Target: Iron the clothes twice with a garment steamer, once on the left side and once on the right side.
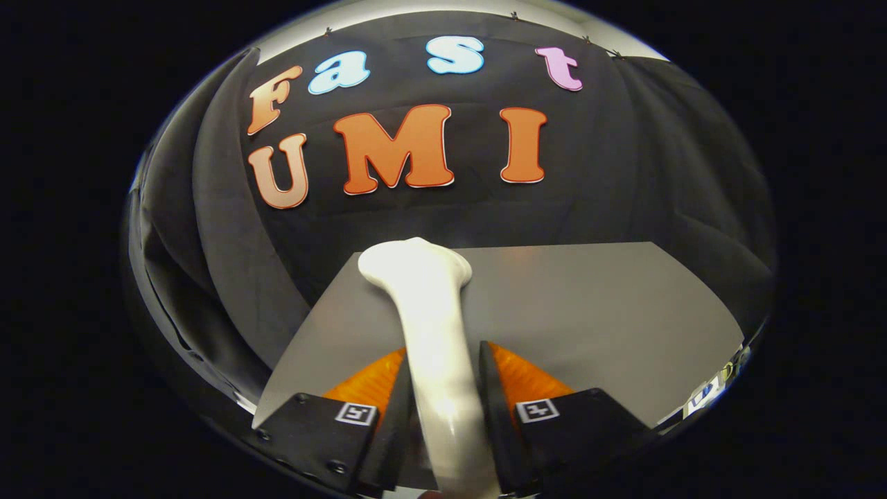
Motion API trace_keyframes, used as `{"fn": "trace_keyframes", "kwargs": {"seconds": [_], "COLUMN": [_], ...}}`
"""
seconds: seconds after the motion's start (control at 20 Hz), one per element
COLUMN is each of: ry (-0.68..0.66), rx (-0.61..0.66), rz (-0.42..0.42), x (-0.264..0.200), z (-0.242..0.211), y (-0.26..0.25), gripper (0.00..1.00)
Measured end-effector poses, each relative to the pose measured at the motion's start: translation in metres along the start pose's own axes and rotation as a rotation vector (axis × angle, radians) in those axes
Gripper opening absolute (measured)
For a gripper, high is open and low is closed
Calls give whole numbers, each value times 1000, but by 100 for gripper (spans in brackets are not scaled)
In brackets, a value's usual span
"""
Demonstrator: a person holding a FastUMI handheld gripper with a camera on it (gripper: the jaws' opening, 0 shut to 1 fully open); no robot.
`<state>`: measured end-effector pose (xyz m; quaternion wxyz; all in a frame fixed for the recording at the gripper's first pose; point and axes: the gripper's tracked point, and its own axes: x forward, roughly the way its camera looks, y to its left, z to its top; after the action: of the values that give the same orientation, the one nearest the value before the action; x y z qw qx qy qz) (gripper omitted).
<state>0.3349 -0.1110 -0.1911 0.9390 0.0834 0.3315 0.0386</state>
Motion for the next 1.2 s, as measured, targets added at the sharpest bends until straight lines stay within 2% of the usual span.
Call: {"fn": "trace_keyframes", "kwargs": {"seconds": [0.05, 0.15, 0.3, 0.5, 0.7, 0.9, 1.05, 1.2], "ry": [2, -6, -2, -64, -129, -216, -293, -373], "rx": [-1, 7, -44, -57, -48, -106, -146, -158], "rz": [-2, 5, -23, -69, -76, -85, -69, -92], "x": [3, 0, -1, -23, -49, -76, -104, -139], "z": [-1, 2, -3, -5, -19, -24, -17, -8], "y": [-1, 0, -6, -11, -9, -4, 5, 7], "gripper": [58, 56, 46, 46, 45, 45, 45, 45]}}
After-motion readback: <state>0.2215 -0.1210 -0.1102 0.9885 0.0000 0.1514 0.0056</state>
